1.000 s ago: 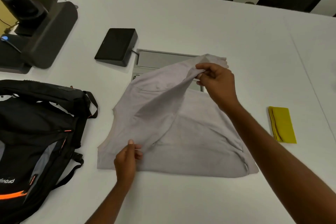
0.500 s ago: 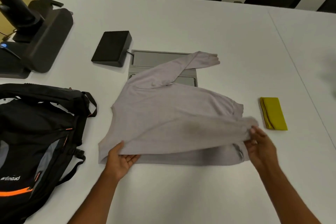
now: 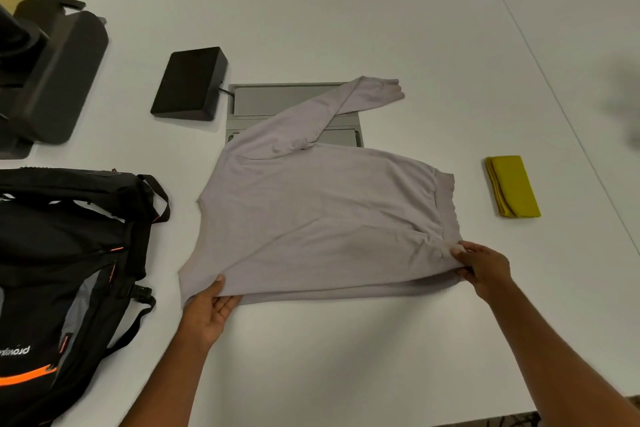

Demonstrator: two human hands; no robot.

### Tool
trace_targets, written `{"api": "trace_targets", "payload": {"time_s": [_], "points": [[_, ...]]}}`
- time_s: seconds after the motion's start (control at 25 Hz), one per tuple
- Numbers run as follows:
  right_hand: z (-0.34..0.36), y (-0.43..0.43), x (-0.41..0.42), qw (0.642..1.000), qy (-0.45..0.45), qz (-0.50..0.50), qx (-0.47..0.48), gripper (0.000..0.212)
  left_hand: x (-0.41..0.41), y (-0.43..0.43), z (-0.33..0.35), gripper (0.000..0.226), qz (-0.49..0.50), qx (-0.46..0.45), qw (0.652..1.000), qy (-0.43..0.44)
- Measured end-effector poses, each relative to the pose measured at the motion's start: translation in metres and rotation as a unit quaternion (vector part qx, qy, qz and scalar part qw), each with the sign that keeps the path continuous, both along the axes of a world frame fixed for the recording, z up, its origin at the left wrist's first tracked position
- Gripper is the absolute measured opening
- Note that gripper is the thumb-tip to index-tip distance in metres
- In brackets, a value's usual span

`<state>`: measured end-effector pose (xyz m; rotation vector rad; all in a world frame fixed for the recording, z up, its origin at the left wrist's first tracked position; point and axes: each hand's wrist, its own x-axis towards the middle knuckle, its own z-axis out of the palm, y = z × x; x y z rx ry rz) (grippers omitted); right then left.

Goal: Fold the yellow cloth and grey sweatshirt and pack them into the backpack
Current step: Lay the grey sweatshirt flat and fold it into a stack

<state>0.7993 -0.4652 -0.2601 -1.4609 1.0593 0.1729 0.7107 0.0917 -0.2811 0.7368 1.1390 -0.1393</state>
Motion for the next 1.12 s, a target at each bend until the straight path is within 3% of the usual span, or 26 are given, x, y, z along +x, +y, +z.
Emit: {"api": "trace_targets", "payload": {"time_s": [0.2,0.36,0.6,0.76,1.0,1.12], "points": [[-0.002,-0.015,-0.025,1.0,-0.008,-0.006,-0.011,0.045,-0.014,0.014,-0.002,0.045,-0.013,0.036,0.999,0.02],[-0.011,-0.011,-0.035,1.0,0.006,0.002,-0.018,0.042,-0.015,0.022,-0.003,0.048,-0.022,0.045,0.998,0.026],[0.007,-0.009,-0.018,0.998,-0.063,0.003,0.008,0.043,-0.016,0.021,-0.006,0.031,-0.013,0.041,0.999,0.022],[-0.007,-0.01,-0.028,1.0,-0.022,0.002,0.005,0.039,-0.016,0.018,-0.005,0.023,-0.008,0.047,0.999,0.021],[0.0,-0.011,-0.018,0.998,-0.014,0.052,0.02,0.044,-0.018,0.018,-0.005,0.032,-0.014,0.058,0.998,0.016],[0.014,-0.015,-0.013,0.995,-0.051,0.082,0.04,0.047,-0.02,0.015,-0.003,0.044,-0.003,0.06,0.998,0.012]]}}
